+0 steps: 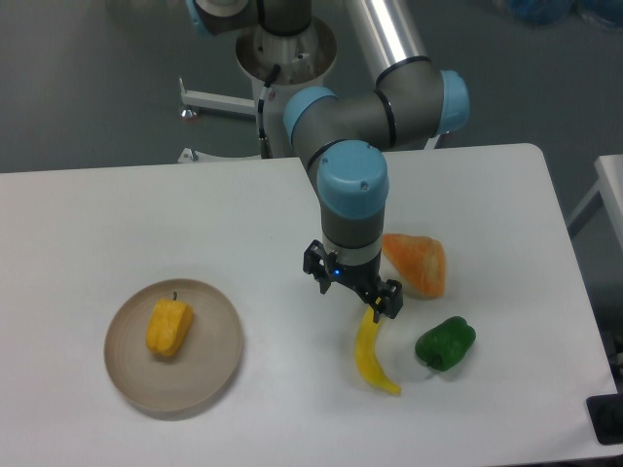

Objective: Place the yellow pepper on the plate

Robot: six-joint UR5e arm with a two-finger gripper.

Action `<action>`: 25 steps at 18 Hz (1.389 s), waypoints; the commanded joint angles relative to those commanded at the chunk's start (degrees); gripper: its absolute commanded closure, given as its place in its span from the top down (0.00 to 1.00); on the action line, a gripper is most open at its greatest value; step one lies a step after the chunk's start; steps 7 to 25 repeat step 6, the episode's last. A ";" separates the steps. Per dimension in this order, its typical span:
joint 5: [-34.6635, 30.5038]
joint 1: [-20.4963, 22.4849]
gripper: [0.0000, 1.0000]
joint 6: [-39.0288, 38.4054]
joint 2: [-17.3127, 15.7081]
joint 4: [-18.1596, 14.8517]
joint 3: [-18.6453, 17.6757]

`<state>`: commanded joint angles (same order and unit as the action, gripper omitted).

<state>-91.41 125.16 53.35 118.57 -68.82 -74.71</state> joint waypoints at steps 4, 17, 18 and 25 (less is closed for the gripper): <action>0.00 0.18 1.00 0.00 -0.26 0.00 0.09; 0.00 0.18 1.00 0.09 -0.27 0.00 0.09; 0.00 0.18 1.00 0.09 -0.27 0.00 0.09; 0.00 0.18 1.00 0.09 -0.27 0.00 0.09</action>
